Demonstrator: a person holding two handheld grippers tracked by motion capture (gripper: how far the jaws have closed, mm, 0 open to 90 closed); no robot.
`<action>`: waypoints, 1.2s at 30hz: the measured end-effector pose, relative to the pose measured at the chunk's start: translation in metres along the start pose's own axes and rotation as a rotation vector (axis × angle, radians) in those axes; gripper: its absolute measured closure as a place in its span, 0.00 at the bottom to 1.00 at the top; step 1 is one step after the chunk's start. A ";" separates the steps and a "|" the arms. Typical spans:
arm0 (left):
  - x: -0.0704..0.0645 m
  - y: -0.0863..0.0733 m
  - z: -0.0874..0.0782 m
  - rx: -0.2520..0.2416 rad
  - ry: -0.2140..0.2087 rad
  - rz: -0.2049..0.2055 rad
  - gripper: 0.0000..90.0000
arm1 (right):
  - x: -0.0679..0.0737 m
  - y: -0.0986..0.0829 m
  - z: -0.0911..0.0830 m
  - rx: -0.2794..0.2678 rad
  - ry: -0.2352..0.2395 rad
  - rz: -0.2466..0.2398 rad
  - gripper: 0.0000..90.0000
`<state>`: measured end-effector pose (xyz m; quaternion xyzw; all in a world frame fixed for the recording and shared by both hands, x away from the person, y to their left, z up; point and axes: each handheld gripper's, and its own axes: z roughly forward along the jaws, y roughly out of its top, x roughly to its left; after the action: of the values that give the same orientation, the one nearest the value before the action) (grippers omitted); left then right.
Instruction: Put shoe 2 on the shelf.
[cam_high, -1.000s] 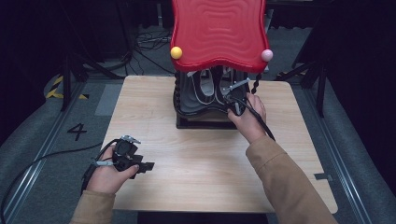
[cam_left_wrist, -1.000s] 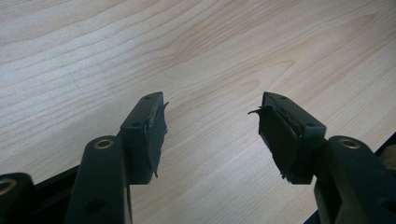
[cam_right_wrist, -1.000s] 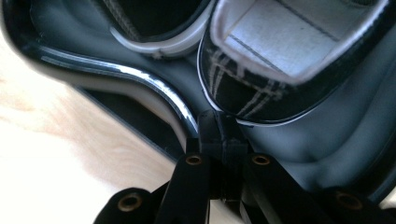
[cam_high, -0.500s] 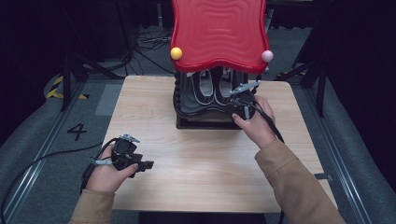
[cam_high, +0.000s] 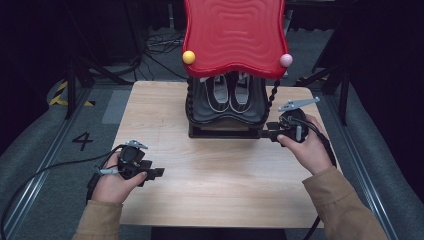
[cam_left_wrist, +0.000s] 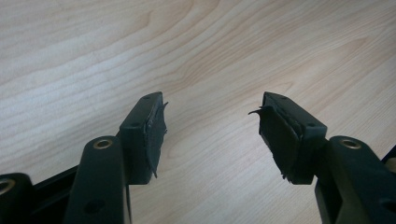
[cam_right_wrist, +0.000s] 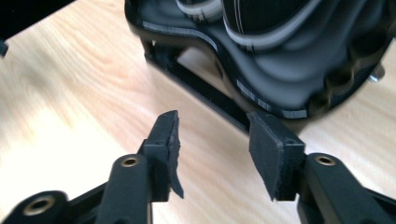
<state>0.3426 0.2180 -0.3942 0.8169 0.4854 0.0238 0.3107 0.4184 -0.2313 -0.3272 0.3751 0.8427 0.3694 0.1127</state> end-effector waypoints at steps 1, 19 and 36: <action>-0.001 0.001 0.000 -0.001 -0.007 0.010 0.46 | -0.001 -0.004 -0.002 0.006 0.003 0.002 0.55; 0.006 0.008 -0.005 -0.070 -0.006 0.061 0.40 | -0.027 -0.073 -0.032 0.001 0.007 0.068 0.50; 0.010 0.002 0.002 0.011 -0.017 0.078 0.37 | -0.058 -0.122 -0.010 0.209 -0.014 0.171 0.41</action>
<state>0.3498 0.2241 -0.3977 0.8371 0.4506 0.0262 0.3090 0.3873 -0.3323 -0.4117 0.4577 0.8408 0.2853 0.0469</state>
